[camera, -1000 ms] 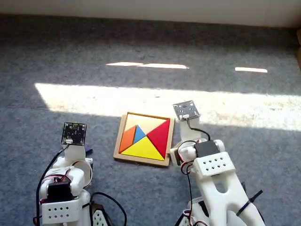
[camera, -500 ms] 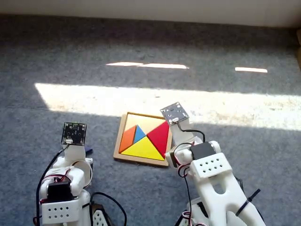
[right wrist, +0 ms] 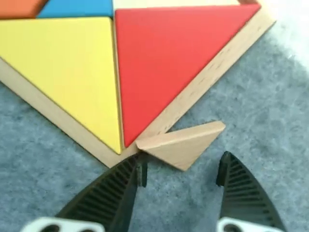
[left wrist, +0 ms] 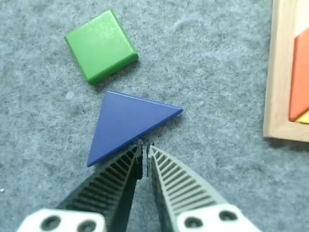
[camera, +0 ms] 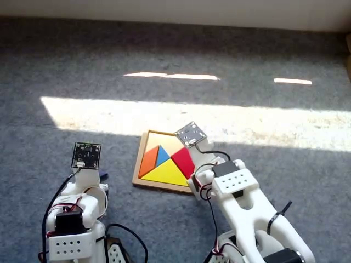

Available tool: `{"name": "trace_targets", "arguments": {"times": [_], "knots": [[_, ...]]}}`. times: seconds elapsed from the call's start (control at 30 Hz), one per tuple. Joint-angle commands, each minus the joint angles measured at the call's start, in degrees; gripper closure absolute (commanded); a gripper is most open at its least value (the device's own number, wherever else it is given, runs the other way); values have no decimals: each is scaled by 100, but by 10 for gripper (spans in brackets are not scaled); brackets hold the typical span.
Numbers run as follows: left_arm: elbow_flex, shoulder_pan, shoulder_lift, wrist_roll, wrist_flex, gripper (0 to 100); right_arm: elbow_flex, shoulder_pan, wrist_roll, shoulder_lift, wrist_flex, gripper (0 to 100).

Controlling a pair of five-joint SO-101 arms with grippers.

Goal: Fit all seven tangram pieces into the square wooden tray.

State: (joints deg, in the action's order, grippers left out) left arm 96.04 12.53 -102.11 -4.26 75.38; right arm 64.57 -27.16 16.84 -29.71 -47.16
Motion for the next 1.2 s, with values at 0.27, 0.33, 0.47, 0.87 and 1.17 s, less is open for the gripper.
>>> {"name": "trace_targets", "arguments": {"times": [0.27, 0.33, 0.47, 0.87, 1.17], "knots": [[110, 75, -233, -35, 44, 957, -40, -48, 44, 180, 602, 761], [110, 75, -233, -35, 44, 957, -40, -48, 53, 189, 602, 761], [110, 75, -233, -35, 44, 957, -40, -57, 62, 189, 602, 762], [110, 75, -233, -35, 44, 957, -4, -57, 62, 207, 936, 861], [110, 75, -233, -35, 44, 957, -40, 268, -369, 207, 699, 864]]}}
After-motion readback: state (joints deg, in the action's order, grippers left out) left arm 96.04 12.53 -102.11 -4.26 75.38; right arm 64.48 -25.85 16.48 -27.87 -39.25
